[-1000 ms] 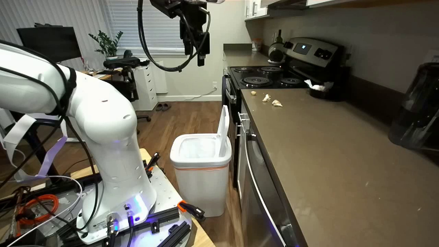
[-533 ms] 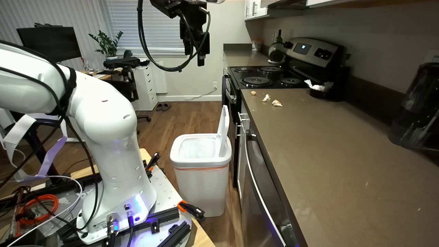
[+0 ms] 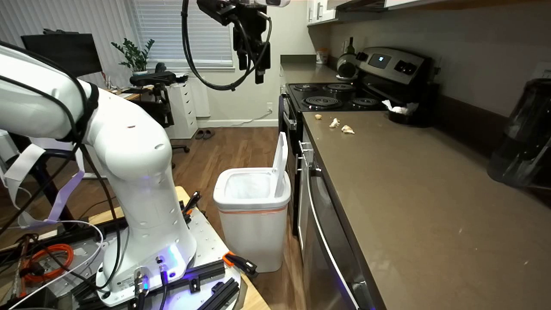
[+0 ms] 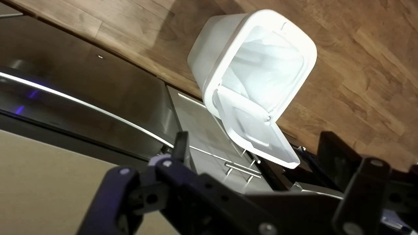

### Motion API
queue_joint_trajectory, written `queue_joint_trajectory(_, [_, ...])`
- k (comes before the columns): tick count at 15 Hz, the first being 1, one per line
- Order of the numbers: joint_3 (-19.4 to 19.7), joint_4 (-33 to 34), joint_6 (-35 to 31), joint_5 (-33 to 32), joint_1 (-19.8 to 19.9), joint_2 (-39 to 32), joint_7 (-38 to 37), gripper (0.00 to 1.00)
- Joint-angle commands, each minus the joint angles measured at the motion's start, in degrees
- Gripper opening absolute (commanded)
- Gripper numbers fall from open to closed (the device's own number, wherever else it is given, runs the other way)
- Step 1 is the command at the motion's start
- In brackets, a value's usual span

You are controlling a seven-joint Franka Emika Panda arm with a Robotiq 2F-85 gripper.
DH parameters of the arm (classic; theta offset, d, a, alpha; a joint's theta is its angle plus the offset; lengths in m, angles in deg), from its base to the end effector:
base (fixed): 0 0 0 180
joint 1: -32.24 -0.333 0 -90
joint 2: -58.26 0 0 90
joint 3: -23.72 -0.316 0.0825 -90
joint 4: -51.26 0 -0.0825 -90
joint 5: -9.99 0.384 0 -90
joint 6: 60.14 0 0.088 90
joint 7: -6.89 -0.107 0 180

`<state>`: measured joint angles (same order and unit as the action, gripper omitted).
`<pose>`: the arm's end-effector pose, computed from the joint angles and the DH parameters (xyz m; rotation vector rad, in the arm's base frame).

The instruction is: Throw the garlic peels on the countertop in the white waste bin on the floor

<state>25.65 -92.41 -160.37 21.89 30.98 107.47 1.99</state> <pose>0.3024 0.0127 0.5589 -2.8984 0.1648 -0.1310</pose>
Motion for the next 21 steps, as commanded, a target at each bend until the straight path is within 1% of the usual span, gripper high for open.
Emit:
queue_joint_trajectory(1, [-1.3,4.4,-4.3,-1.1,1.0,-8.2,1.0,1.0])
queue_joint_trajectory(4, [-2.2,7.7,-9.1,-2.3,0.8,-15.1,0.8,1.0])
queue_joint_trajectory(7, [-3.2,13.0,-10.9,-4.9,0.8,-22.6,0.4,1.0])
queue_joint_trajectory(13, [-3.3,26.7,-9.8,-10.6,0.6,-37.7,1.2,1.0])
queue_joint_trajectory(15, [-3.0,30.8,-8.1,-9.9,0.0,-41.5,2.6,1.0])
queue_joint_trajectory(16, [-2.9,25.5,-10.5,-9.3,0.3,-37.1,0.8,1.0])
queue_joint_trajectory(18, [-2.9,26.7,-10.5,-9.3,0.3,-39.0,0.9,1.0])
queue_joint_trajectory(21, [-2.9,26.4,-10.5,-9.3,0.3,-38.4,0.9,1.0])
